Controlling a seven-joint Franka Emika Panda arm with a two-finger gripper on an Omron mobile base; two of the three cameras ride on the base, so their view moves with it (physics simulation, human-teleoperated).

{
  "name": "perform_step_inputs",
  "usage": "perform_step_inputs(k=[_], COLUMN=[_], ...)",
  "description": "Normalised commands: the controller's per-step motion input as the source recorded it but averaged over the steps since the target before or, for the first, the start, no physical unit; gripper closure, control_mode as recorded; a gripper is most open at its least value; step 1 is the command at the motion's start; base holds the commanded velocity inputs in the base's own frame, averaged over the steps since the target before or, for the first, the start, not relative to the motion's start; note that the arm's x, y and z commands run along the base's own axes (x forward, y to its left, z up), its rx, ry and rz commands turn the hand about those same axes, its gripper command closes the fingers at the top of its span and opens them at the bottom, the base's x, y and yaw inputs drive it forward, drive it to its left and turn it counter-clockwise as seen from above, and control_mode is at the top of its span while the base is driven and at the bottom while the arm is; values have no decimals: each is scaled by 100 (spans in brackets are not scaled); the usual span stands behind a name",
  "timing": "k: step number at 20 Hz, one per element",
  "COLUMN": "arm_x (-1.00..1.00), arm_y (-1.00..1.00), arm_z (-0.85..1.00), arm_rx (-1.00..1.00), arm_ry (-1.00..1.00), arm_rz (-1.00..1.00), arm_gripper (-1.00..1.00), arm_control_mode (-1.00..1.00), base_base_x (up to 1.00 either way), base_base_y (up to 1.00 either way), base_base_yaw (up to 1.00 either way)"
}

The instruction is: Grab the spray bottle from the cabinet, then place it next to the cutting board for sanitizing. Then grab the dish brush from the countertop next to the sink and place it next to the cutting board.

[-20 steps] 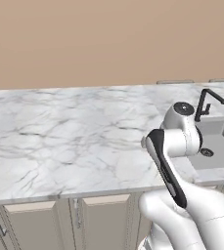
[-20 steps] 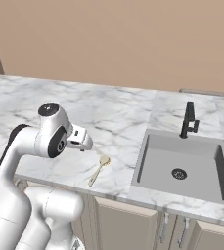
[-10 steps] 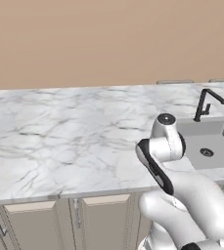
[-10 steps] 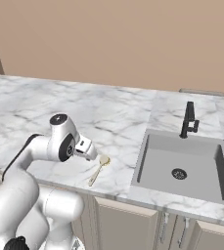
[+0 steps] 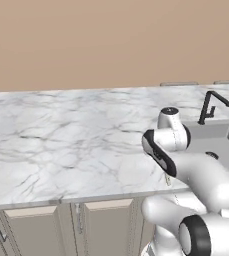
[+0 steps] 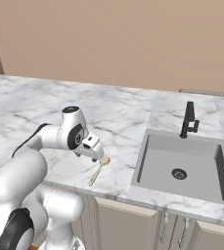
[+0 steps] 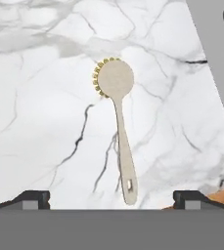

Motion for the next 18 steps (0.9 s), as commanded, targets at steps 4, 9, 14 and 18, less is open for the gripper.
perform_step_inputs(k=[4,9,14,18], arm_x=[0,0,4,11], arm_y=[-22,-31,-5,0], arm_z=[-41,-40,-40,-40], arm_rx=[0,5,7,8], arm_ry=[0,0,0,0], arm_rz=[0,0,0,0], arm_gripper=[-100,-100,-100,-100], arm_control_mode=[-100,-100,-100,-100], base_base_x=[0,0,0,0], base_base_y=[0,0,0,0], base_base_yaw=[0,0,0,0])
